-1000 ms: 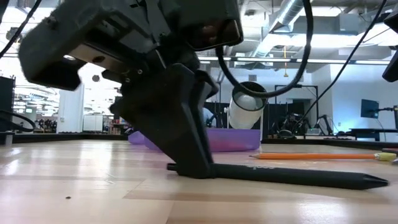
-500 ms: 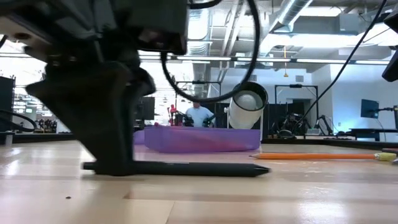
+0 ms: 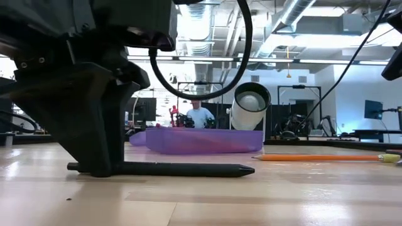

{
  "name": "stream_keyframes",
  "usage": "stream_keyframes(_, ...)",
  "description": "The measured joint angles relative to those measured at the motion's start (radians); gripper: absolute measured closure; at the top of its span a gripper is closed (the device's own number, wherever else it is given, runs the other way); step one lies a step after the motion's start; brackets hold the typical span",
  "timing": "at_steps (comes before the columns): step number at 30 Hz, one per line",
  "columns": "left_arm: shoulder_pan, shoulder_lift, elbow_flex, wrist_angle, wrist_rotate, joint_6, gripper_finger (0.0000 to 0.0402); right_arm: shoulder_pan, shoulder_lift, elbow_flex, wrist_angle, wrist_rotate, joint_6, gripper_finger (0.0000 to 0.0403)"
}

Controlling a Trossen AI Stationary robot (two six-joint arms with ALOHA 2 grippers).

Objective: Pick & place school supplies into a supply box
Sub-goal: Put the black pen into the purple supply box

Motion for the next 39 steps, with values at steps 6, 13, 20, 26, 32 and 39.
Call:
stream_keyframes(6,0.012,-0.002,0.000,0.010,-0.004,0.005,0.0235,0.000,0.000,0.000,0.000,0.001,0.000,0.0285)
stream_keyframes(13,0.013,-0.002,0.000,0.078,-0.009,0.041,0.0225,0.000,0.000,0.000,0.000,0.002,0.000,0.0285)
stream_keyframes(20,0.016,-0.001,0.000,0.160,-0.002,0.072,0.0232,-0.001,0.000,0.000,0.000,0.004,-0.001,0.0285)
stream_keyframes(26,0.025,-0.001,0.000,0.206,0.047,0.116,0.0233,-0.001,0.000,0.000,0.000,0.005,0.000,0.0285)
stream_keyframes(32,0.042,0.019,-0.011,0.211,0.098,0.096,0.0233,0.000,0.000,0.000,0.000,0.006,-0.001,0.0285)
stream_keyframes(39,0.044,0.019,-0.024,0.205,0.065,0.062,0.0234,-0.001,0.000,0.000,0.000,0.006,-0.001,0.0285)
